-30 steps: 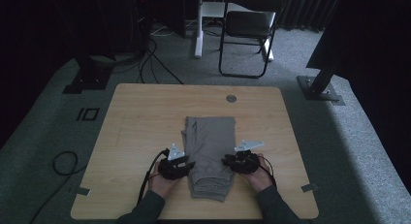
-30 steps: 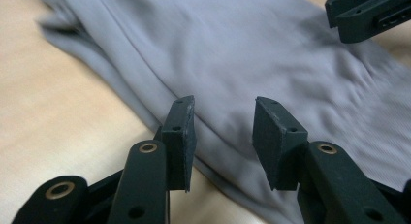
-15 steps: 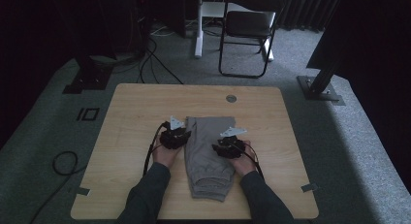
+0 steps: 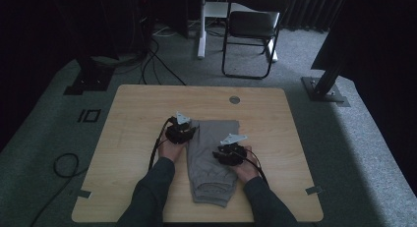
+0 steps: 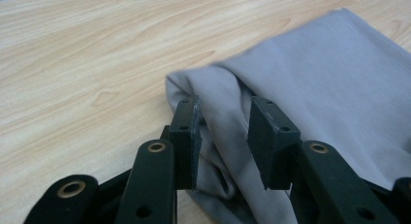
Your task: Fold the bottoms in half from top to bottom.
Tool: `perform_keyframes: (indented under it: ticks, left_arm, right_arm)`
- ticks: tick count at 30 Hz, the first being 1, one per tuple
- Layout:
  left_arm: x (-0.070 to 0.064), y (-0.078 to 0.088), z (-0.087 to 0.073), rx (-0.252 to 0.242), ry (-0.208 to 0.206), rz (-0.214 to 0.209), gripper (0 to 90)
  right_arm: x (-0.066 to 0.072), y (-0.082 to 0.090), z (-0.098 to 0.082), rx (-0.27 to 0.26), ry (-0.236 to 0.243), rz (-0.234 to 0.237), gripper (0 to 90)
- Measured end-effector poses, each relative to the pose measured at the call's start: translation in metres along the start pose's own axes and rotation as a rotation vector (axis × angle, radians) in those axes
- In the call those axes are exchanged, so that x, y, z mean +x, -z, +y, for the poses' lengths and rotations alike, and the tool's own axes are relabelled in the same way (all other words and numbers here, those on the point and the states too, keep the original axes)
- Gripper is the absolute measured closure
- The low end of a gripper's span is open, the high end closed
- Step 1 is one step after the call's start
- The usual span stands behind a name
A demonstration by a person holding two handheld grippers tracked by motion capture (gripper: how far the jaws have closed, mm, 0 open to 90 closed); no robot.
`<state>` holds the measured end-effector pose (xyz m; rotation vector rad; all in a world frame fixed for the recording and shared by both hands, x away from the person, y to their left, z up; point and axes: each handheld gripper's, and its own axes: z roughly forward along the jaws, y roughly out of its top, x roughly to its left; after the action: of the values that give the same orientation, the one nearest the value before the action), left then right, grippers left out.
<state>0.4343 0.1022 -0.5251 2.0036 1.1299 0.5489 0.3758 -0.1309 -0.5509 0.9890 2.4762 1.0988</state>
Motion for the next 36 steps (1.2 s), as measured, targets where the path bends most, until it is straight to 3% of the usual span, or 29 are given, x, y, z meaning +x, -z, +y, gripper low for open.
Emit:
perform_keyframes:
  ticks: [8,13,16,19,23,26,36]
  left_arm:
    - [-0.003,-0.006,0.009,-0.001,-0.010,0.011,64.7]
    - [-0.008,-0.012,0.012,-0.003,-0.036,0.001,63.5]
    - [-0.012,-0.019,0.012,0.028,-0.054,0.027,63.2]
    - [-0.013,-0.025,0.010,0.053,-0.044,0.030,63.6]
    - [-0.010,-0.027,0.008,0.091,-0.043,0.045,85.5]
    - [-0.005,-0.023,0.007,0.098,-0.047,0.055,88.3]
    - [0.019,0.000,-0.009,0.062,0.047,0.103,88.7]
  right_arm:
    - [0.009,0.007,-0.007,0.007,0.049,0.046,63.0]
    - [0.009,0.009,-0.009,0.002,0.045,0.065,63.0]
    - [0.009,0.009,-0.009,0.004,0.044,0.063,62.9]
    - [0.010,0.009,-0.009,0.004,0.043,0.065,62.9]
    - [0.009,0.009,-0.009,0.003,0.039,0.071,63.1]
    - [0.009,0.009,-0.009,0.003,0.037,0.070,63.5]
    - [0.007,0.009,-0.009,0.004,0.015,0.072,66.8]
